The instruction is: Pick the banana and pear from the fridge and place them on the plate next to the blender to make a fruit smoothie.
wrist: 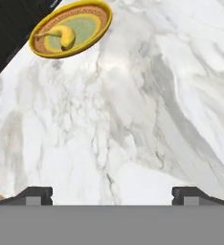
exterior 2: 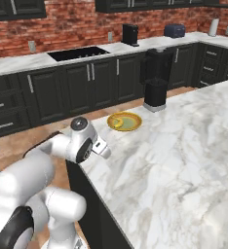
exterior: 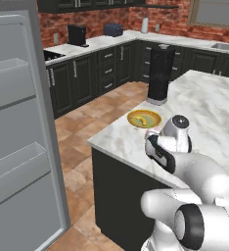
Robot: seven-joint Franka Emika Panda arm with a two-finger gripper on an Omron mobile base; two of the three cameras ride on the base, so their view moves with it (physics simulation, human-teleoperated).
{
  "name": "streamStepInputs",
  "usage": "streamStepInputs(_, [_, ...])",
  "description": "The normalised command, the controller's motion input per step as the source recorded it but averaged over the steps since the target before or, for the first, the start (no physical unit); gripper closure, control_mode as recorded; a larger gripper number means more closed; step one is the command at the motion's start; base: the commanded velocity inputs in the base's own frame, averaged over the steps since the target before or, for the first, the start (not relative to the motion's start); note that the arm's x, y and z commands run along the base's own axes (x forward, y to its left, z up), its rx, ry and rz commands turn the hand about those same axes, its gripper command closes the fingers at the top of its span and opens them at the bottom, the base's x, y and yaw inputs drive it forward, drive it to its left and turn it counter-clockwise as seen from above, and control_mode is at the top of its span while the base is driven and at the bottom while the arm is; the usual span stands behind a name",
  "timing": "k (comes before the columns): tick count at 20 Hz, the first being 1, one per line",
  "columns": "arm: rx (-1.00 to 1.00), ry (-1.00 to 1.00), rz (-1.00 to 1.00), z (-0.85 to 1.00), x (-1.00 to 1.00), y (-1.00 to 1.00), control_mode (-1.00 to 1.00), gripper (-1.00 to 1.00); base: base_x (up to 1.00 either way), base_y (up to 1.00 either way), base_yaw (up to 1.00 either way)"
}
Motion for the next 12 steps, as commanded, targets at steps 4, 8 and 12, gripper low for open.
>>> streamStepInputs(4, [-0.06,0.05,0.0,0.0,-0.96,0.33,-1.0,-1.0,0.0,0.0,0.0])
streamStepInputs(8, [-0.07,0.07,0.04,-0.03,-0.78,0.17,-1.0,-1.0,0.0,0.0,0.0])
streamStepInputs(12, [-0.03,0.07,0.05,-0.13,-0.22,0.05,-1.0,-1.0,0.0,0.0,0.0])
